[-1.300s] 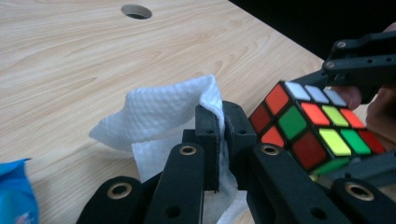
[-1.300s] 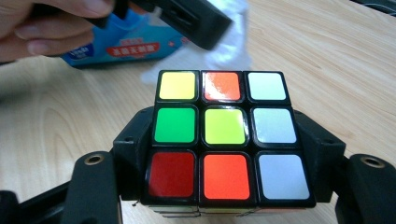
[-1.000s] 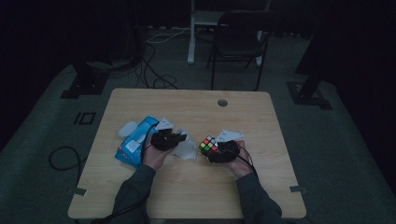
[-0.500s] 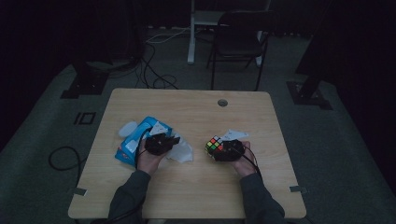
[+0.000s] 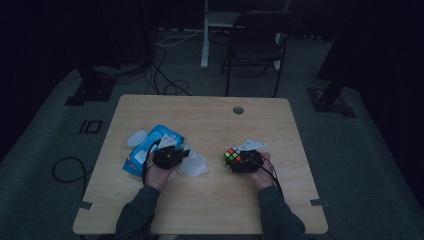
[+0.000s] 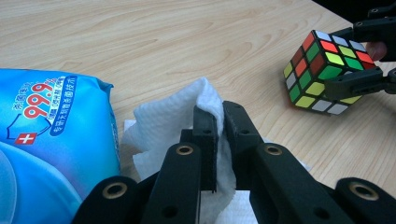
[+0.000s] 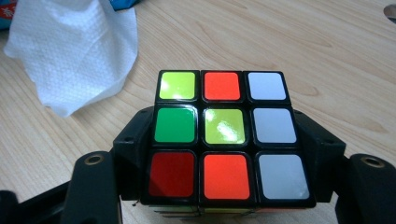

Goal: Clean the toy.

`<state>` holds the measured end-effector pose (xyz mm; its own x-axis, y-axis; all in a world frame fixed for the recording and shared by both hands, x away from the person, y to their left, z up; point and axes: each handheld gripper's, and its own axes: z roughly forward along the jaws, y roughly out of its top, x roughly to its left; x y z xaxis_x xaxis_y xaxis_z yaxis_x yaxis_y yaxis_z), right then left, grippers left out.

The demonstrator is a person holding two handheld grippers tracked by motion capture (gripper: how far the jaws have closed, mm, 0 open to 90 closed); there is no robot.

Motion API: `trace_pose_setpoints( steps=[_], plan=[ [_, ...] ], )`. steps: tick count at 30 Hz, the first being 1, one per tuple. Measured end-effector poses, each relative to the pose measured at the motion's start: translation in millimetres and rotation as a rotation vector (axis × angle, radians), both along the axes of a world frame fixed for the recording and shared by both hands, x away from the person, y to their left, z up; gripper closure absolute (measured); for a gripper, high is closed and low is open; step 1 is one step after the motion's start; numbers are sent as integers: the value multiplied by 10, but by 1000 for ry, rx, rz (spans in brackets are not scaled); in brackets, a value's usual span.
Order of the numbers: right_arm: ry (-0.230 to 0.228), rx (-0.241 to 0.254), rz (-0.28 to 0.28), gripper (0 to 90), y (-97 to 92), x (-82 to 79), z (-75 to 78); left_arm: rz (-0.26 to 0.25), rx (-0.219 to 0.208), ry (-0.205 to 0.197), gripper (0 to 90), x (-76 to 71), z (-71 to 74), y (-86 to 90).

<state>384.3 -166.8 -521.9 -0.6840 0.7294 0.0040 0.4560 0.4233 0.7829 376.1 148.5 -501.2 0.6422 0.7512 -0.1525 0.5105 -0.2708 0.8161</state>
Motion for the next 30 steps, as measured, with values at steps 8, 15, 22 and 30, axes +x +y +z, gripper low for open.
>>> trace_pose_setpoints(
  steps=[8,15,22,30],
  plan=[
    [19,-6,-13,337,-8,24,-68,9,2,-8,846,-24,-1,3],
    [6,-11,-21,337,-12,21,-76,14,7,-8,824,-44,9,8],
    [23,-22,-21,253,-6,30,-91,19,1,-1,768,-65,21,37],
    [-6,3,-40,211,-26,10,-7,45,-21,16,590,-96,35,130]
  ],
)
